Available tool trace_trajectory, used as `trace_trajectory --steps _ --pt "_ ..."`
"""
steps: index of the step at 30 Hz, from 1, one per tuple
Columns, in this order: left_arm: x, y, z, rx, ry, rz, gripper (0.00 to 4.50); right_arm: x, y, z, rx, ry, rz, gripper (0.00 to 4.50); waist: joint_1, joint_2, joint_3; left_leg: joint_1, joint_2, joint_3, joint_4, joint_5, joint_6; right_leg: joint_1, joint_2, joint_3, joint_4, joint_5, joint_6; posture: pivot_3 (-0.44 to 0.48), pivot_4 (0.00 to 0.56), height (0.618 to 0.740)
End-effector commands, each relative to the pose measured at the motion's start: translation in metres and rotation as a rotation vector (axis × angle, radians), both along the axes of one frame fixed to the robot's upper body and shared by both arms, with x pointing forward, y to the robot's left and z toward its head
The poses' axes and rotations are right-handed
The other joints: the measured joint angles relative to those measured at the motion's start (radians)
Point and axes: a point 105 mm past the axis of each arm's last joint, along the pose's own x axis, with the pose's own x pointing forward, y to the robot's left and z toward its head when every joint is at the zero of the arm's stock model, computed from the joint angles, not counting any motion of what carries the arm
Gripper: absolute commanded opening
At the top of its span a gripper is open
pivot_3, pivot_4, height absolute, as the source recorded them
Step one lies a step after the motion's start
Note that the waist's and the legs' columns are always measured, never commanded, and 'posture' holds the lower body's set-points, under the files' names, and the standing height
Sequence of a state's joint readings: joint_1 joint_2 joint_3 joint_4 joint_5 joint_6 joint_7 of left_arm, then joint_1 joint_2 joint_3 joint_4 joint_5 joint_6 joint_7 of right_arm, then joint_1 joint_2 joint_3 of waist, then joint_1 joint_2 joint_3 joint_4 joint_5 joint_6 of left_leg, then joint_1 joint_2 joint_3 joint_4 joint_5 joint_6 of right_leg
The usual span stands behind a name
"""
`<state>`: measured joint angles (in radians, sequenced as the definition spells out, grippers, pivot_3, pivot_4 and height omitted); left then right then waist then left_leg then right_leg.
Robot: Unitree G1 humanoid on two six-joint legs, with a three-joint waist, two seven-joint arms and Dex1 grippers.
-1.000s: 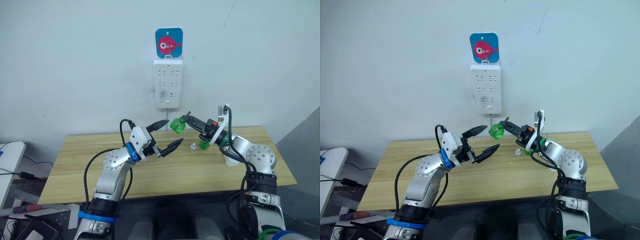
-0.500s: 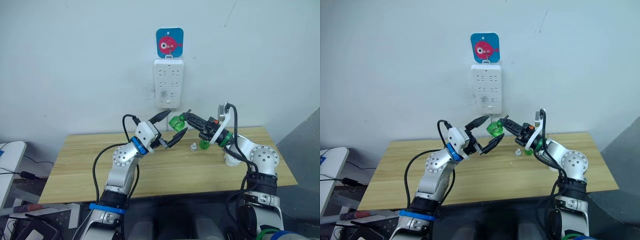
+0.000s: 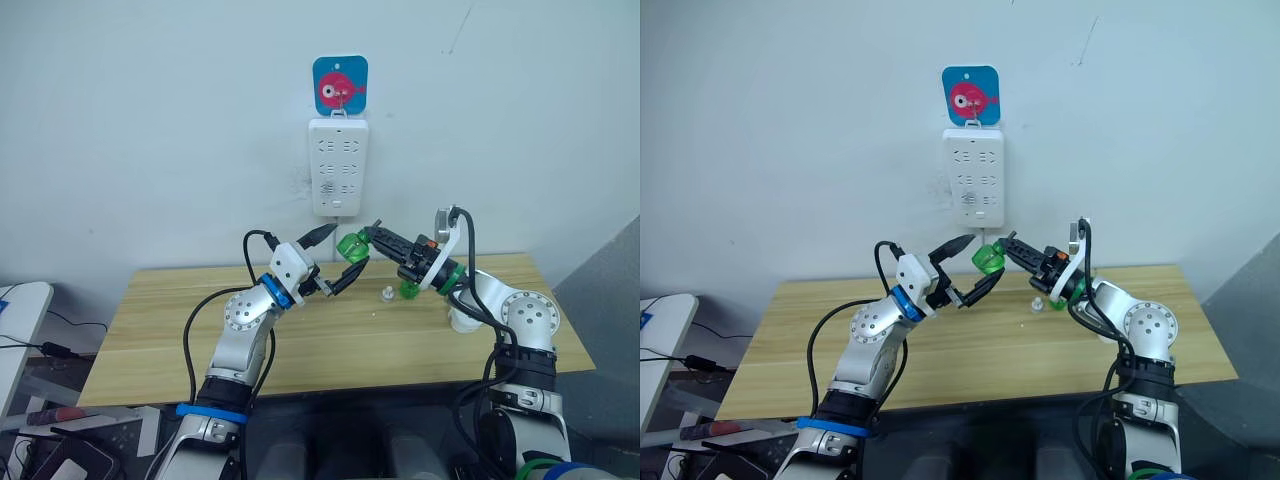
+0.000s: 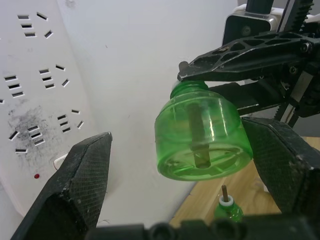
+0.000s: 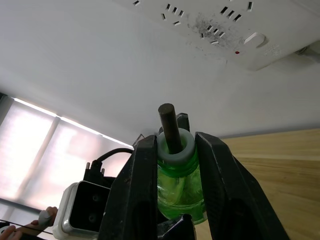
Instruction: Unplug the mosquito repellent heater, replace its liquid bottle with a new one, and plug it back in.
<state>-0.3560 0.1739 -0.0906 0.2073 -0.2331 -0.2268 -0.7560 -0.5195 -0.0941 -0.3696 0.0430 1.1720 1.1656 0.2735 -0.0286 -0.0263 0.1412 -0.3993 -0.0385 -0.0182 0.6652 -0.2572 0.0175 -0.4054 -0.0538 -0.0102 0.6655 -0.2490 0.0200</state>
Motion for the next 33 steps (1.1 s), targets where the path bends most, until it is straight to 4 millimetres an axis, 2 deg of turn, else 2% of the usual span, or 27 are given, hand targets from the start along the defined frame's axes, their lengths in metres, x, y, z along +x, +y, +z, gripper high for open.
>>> trace_trajectory --steps 1,7,12,17,22,27,29,33 --pt "0.000 -0.001 0.011 -0.011 -0.049 -0.011 4.10 -0.004 -0.001 0.015 0.027 -0.060 0.002 0.79 0.000 0.000 0.000 0.000 0.000 0.000 0.000 0.000 0.000 0.000 0.000 0.000 0.000 0.000 0.000 -0.035 0.103 0.740" --pt "-0.002 -0.003 0.010 -0.014 -0.040 -0.027 2.34 -0.003 -0.001 0.016 0.029 -0.060 0.001 0.79 0.000 0.000 0.000 0.000 0.000 0.000 0.000 0.000 0.000 0.000 0.000 0.000 0.000 0.000 0.000 -0.035 0.102 0.740" --pt "-0.002 -0.004 0.009 -0.008 -0.034 -0.028 2.24 -0.006 0.003 0.016 0.026 -0.064 0.020 0.79 0.000 0.000 0.000 0.000 0.000 0.000 0.000 0.000 0.000 0.000 0.000 0.000 0.000 0.000 0.000 -0.034 0.101 0.740" --pt "-0.001 -0.004 0.008 -0.002 -0.027 -0.034 2.24 -0.014 0.011 0.013 -0.053 -0.106 0.065 0.79 0.000 0.000 0.000 0.000 0.000 0.000 0.000 0.000 0.000 0.000 0.000 0.000 0.000 0.000 0.000 -0.034 0.101 0.740" --pt "-0.001 -0.003 0.006 0.003 -0.004 -0.042 2.24 -0.013 0.015 0.009 -0.098 -0.132 0.055 2.51 0.000 0.000 0.000 0.000 0.001 0.000 0.000 0.000 0.000 0.000 0.000 0.000 0.000 0.000 0.000 -0.034 0.102 0.740" --pt "-0.006 -0.005 -0.001 -0.010 0.140 -0.124 2.24 -0.021 0.011 -0.013 -0.246 -0.159 0.071 4.31 0.000 0.000 0.000 0.000 0.000 0.000 0.000 0.000 0.000 0.000 0.001 0.000 -0.001 0.000 0.000 -0.040 0.101 0.740" --pt "-0.009 -0.005 -0.002 -0.013 0.218 -0.180 2.24 -0.024 0.000 -0.024 -0.368 -0.193 0.062 4.44 0.001 0.000 0.000 -0.001 0.000 0.000 0.000 0.000 0.000 0.000 0.000 0.000 -0.001 0.000 0.000 -0.038 0.101 0.740" --pt "-0.012 0.006 0.004 -0.028 0.233 -0.191 2.24 -0.026 -0.029 -0.034 -0.594 -0.256 -0.056 4.44 0.000 0.000 0.000 -0.001 0.000 0.000 0.001 0.000 0.000 0.000 0.000 0.000 -0.001 0.000 0.000 -0.030 0.104 0.740"
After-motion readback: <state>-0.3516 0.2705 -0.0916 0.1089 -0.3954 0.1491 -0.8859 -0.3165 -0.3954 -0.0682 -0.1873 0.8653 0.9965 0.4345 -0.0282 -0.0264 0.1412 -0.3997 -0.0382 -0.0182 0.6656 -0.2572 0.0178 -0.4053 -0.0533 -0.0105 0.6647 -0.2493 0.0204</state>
